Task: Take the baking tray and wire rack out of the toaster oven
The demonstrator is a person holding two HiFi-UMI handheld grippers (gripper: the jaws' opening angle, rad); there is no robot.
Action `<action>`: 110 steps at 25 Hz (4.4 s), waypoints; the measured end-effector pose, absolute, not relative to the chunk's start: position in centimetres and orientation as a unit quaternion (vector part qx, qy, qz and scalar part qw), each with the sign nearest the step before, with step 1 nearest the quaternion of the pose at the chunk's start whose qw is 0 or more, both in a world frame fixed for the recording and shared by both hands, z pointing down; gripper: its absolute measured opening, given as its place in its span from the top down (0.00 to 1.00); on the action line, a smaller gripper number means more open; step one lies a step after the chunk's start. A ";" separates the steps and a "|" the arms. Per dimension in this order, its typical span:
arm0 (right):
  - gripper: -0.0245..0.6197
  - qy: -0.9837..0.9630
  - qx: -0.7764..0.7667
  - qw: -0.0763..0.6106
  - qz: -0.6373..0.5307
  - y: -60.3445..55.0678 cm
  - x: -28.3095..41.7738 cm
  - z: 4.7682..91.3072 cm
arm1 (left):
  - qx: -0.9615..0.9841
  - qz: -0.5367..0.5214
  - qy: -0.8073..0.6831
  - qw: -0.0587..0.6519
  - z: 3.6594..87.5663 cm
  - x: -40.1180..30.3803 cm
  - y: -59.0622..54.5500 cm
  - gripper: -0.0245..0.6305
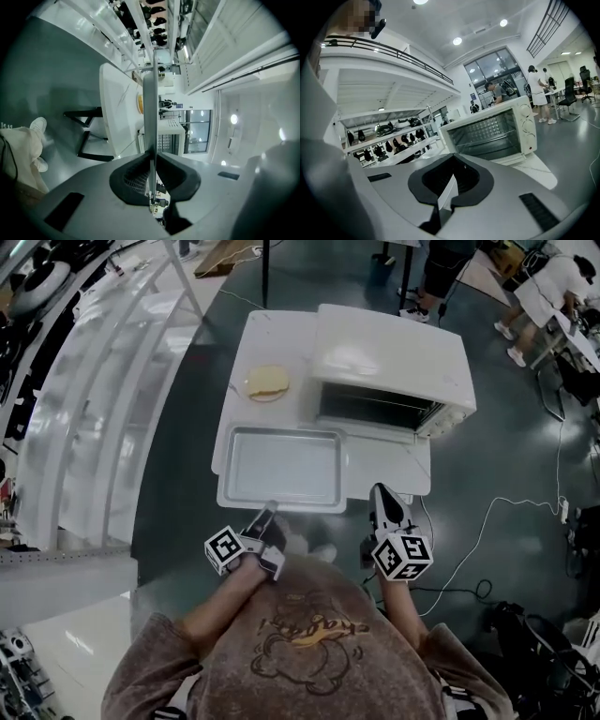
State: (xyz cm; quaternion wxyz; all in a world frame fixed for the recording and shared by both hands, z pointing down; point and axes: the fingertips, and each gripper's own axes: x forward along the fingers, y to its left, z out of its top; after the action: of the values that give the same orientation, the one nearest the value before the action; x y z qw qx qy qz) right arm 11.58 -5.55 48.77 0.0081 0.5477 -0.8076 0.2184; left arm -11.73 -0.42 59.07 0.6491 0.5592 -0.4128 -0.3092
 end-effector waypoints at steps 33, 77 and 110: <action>0.96 -0.842 0.480 0.062 0.239 -10.3 2.5 50.6 | 0.521 -0.319 -0.468 0.639 68.5 -21.7 -7.0 0.90; 0.96 -0.827 0.503 0.044 0.246 -8.3 5.8 51.0 | 0.556 -0.276 -0.432 0.654 63.4 -14.2 -6.0 0.80; 0.96 -0.690 0.686 -0.022 0.230 -2.6 24.4 48.4 | 0.688 -0.245 -0.348 0.588 56.4 11.0 -23.9 0.81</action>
State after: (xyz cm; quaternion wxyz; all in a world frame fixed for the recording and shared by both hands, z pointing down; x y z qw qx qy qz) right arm 24.38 -2.64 48.40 -0.0223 0.6863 -0.6898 0.2298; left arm 10.98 -23.85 56.45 0.5877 0.6879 -0.3482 -0.2453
